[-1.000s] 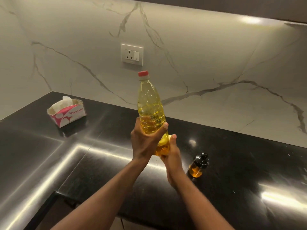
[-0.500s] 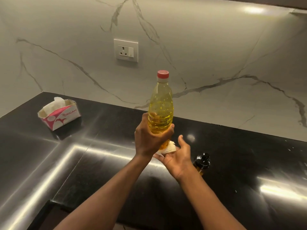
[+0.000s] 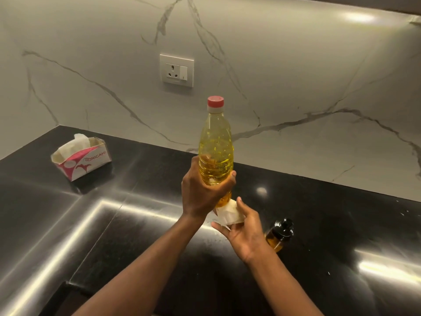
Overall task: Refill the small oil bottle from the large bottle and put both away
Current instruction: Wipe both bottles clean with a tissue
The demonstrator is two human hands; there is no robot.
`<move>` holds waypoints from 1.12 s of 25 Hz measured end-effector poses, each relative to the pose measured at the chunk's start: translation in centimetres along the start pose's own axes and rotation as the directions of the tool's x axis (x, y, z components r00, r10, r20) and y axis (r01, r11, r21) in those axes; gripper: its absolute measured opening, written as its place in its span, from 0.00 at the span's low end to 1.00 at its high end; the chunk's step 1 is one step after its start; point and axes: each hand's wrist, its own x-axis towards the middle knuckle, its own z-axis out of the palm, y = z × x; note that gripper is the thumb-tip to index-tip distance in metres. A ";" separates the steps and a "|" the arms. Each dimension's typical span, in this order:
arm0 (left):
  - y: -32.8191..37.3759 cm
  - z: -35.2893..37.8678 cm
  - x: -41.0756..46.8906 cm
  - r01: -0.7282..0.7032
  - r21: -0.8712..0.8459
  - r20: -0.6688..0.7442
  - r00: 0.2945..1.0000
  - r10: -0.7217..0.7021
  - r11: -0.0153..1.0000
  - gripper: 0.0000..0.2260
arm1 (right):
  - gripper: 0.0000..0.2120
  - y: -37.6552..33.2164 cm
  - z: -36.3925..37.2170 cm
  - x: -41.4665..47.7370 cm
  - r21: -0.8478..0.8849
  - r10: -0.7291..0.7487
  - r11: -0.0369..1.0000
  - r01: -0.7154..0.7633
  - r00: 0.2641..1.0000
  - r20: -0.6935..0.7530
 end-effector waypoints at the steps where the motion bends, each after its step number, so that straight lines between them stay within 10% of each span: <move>1: -0.3 -0.1 0.3 0.012 0.000 0.002 1.000 -0.012 1.000 0.29 | 0.19 -0.1 -0.6 -0.1 -0.003 -0.027 1.000 0.027 0.999 -0.026; 13: -8.4 3.3 0.2 0.317 0.060 0.231 0.918 -0.322 0.947 0.33 | 0.09 4.0 -7.9 0.5 -0.305 -0.134 0.952 0.041 0.947 -0.292; 28: -9.0 3.3 -3.5 0.462 0.239 0.230 0.827 -0.512 0.854 0.57 | 0.03 4.7 -9.1 -2.7 -0.369 -0.225 0.922 0.115 0.936 -0.271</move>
